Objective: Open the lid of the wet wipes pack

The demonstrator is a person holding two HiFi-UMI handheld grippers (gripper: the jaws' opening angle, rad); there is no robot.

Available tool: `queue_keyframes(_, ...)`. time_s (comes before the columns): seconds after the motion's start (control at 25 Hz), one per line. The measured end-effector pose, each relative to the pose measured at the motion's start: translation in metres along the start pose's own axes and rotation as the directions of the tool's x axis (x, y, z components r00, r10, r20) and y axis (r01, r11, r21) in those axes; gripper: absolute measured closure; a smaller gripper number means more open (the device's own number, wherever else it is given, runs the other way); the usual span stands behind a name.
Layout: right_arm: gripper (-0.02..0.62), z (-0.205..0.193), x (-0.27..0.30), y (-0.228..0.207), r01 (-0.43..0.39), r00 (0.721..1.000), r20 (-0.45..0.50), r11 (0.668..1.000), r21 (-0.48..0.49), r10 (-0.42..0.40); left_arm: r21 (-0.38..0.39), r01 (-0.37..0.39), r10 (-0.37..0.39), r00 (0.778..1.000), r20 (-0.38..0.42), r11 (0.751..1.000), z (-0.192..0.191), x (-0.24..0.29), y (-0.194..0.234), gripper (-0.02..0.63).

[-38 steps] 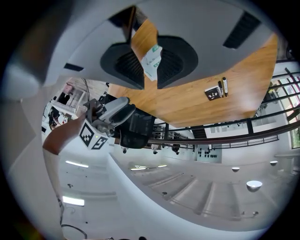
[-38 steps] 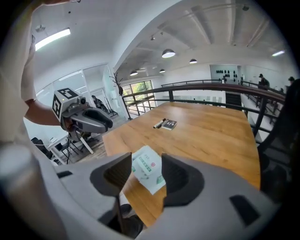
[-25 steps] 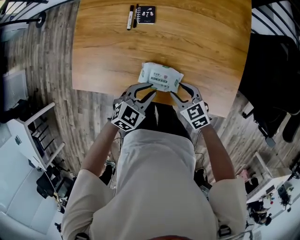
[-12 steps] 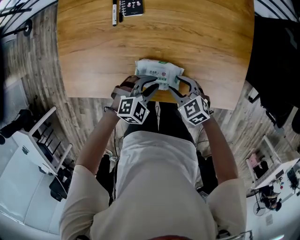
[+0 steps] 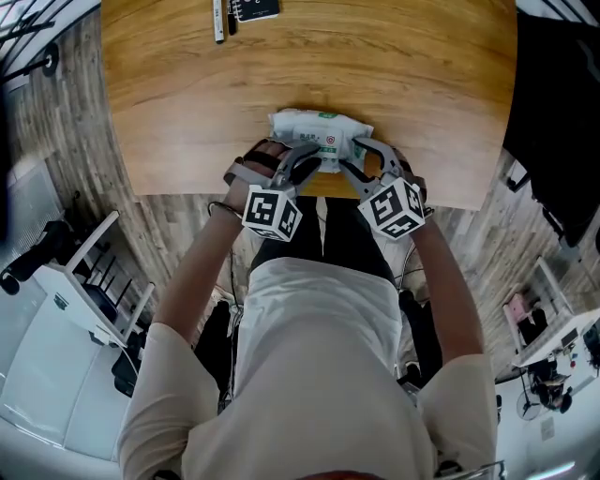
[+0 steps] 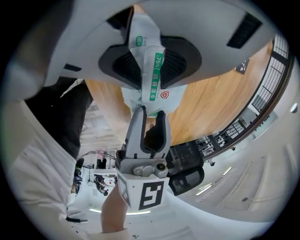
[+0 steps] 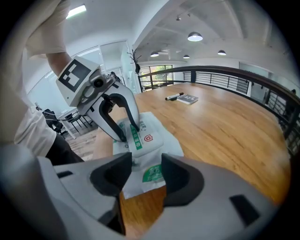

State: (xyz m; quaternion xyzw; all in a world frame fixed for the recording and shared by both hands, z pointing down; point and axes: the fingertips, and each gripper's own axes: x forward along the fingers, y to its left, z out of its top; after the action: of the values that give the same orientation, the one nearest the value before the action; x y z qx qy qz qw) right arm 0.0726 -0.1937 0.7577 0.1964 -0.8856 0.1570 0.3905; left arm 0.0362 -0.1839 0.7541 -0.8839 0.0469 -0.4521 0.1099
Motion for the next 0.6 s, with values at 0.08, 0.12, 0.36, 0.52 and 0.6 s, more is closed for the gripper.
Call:
queue_keyframes(0.08, 0.411, -0.001, 0.002, 0.000, -0.004, 1.000, 0.001, 1.000, 0.001, 0.004, 0.027, -0.010, 0.010, 1.000, -0.003, 1.000, -0.001, 0.002, -0.001, 0.484)
queue_keyframes(0.12, 0.411, -0.002, 0.002, 0.000, -0.003, 1.000, 0.002, 1.000, 0.000, 0.003, 0.035, -0.015, 0.015, 1.000, -0.006, 0.999, -0.001, 0.002, -0.001, 0.484)
queue_keyframes(0.36, 0.411, -0.003, 0.003, 0.000, -0.004, 1.000, 0.009, 1.000, -0.005, 0.004, -0.029, -0.017, 0.017, 1.000, 0.007, 0.999, 0.003, -0.003, 0.003, 0.491)
queue_keyframes(0.52, 0.411, -0.003, 0.004, 0.001, -0.012, 1.000, 0.006, 1.000, -0.008, 0.013, -0.105, -0.011, 0.018, 0.998, 0.064, 0.994, 0.015, -0.016, 0.015, 0.494)
queue_keyframes(0.6, 0.411, -0.003, 0.004, 0.001, -0.014, 1.000, 0.005, 1.000, -0.009, 0.014, -0.166, -0.036, 0.054, 0.993, 0.104, 0.985, 0.024, -0.024, 0.032, 0.521)
